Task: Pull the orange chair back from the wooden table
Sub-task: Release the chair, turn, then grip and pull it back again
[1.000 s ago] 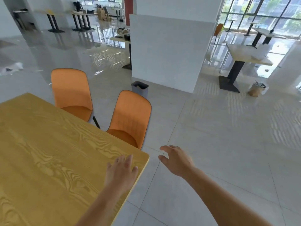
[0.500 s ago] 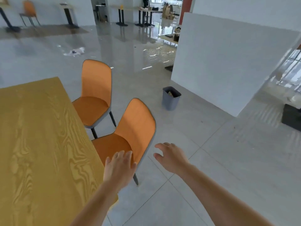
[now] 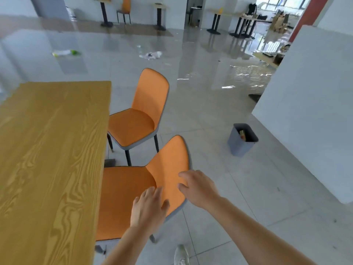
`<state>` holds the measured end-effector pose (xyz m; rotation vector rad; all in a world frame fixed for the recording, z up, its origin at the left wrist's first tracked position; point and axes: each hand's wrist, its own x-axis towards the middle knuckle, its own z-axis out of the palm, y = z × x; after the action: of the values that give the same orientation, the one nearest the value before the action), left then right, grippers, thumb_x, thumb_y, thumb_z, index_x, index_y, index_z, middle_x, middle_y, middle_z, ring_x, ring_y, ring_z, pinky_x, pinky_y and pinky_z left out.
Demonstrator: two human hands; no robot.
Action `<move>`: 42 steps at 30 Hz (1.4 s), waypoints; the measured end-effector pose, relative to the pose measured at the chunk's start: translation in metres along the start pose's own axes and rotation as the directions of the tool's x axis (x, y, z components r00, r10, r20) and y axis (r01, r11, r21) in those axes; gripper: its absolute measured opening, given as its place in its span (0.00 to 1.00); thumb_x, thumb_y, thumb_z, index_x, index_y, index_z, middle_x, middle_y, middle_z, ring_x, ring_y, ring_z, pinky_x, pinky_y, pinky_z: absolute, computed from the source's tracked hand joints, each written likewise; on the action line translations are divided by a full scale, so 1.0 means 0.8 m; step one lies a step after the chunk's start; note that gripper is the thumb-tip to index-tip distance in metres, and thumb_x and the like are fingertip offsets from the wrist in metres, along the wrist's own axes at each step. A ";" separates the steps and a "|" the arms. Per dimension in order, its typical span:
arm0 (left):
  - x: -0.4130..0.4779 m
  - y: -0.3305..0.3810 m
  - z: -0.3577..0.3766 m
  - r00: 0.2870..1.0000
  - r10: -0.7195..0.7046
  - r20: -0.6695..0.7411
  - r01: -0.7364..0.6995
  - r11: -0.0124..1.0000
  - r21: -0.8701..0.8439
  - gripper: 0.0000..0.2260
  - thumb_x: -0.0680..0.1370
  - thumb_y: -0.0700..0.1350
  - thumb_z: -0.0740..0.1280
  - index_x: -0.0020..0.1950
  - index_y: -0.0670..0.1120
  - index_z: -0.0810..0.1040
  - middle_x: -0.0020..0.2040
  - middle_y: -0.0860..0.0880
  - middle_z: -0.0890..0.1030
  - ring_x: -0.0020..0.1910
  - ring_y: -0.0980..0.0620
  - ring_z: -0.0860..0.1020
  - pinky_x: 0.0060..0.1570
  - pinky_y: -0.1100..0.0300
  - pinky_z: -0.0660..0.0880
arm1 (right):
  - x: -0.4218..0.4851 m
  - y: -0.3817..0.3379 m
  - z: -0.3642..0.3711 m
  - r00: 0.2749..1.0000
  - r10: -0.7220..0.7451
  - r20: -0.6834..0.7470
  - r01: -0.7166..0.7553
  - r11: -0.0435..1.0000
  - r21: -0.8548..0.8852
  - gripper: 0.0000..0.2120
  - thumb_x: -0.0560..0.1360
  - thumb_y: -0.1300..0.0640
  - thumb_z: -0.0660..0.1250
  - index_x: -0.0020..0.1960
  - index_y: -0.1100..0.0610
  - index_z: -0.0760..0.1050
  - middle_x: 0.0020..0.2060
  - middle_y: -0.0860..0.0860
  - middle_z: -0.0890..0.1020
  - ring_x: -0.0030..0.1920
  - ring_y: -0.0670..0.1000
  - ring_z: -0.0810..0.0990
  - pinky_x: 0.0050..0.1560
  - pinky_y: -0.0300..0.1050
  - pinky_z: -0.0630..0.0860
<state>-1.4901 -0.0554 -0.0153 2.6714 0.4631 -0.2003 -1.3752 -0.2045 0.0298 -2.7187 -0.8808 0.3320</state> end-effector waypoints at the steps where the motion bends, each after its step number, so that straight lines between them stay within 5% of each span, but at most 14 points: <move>1: 0.021 0.009 0.007 1.000 -0.019 0.003 0.019 1.000 -0.012 0.19 0.82 0.58 0.53 0.71 0.53 0.66 0.65 0.53 0.74 0.65 0.52 0.72 0.65 0.52 0.68 | 0.021 0.011 -0.003 0.999 -0.031 0.011 0.032 0.999 -0.006 0.21 0.81 0.44 0.60 0.71 0.50 0.71 0.65 0.49 0.78 0.65 0.53 0.72 0.58 0.50 0.74; 11: 0.171 0.081 0.027 0.966 -0.255 0.040 0.258 0.947 -0.191 0.23 0.83 0.60 0.51 0.77 0.55 0.62 0.73 0.52 0.70 0.70 0.51 0.69 0.68 0.50 0.67 | 0.212 0.088 -0.026 0.944 -0.293 0.152 0.314 0.940 -0.137 0.18 0.80 0.46 0.60 0.64 0.54 0.76 0.61 0.51 0.79 0.65 0.54 0.71 0.63 0.52 0.71; 17: 0.209 0.097 0.052 0.884 -0.461 0.072 0.462 0.845 -0.268 0.22 0.83 0.63 0.48 0.74 0.57 0.65 0.69 0.54 0.73 0.67 0.52 0.72 0.64 0.51 0.69 | 0.299 0.105 -0.005 0.795 -0.518 0.316 0.585 0.792 -0.175 0.20 0.79 0.45 0.59 0.62 0.56 0.77 0.61 0.54 0.79 0.66 0.57 0.70 0.68 0.54 0.68; 21: 0.233 0.103 0.063 0.756 -0.652 0.055 0.631 0.705 -0.323 0.21 0.83 0.63 0.50 0.73 0.57 0.66 0.68 0.53 0.73 0.66 0.50 0.73 0.63 0.51 0.70 | 0.347 0.110 0.006 0.614 -0.687 0.388 0.774 0.620 -0.127 0.21 0.80 0.44 0.55 0.60 0.56 0.79 0.59 0.54 0.81 0.63 0.56 0.73 0.68 0.53 0.69; 28: 0.254 0.144 0.082 0.405 -0.913 0.051 0.810 0.333 -0.483 0.17 0.82 0.64 0.50 0.62 0.60 0.72 0.57 0.54 0.78 0.55 0.52 0.77 0.57 0.51 0.75 | 0.396 0.129 0.015 0.307 -0.813 0.495 0.943 0.332 -0.040 0.29 0.79 0.38 0.44 0.49 0.52 0.80 0.49 0.51 0.83 0.52 0.55 0.77 0.54 0.53 0.74; 34: 0.229 0.184 0.078 0.215 -0.975 0.064 0.851 0.155 -0.501 0.22 0.82 0.63 0.48 0.43 0.54 0.76 0.42 0.54 0.80 0.43 0.55 0.78 0.44 0.54 0.76 | 0.405 0.138 0.012 0.243 -0.865 0.438 0.958 0.285 0.030 0.32 0.75 0.37 0.40 0.36 0.51 0.77 0.34 0.48 0.79 0.39 0.51 0.75 0.42 0.47 0.66; 42: 0.214 0.215 0.095 0.134 -0.982 -0.132 0.825 0.184 -0.533 0.22 0.83 0.61 0.50 0.42 0.55 0.78 0.40 0.55 0.78 0.41 0.56 0.75 0.44 0.59 0.70 | 0.401 0.138 0.018 0.247 -0.863 0.440 0.963 0.268 -0.016 0.24 0.82 0.41 0.50 0.36 0.50 0.74 0.33 0.46 0.76 0.38 0.50 0.74 0.46 0.48 0.72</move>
<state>-1.2749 -0.1859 -0.0541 1.6028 2.1272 0.1882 -1.0665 -0.0959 -0.0621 -1.7407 -2.6232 0.4203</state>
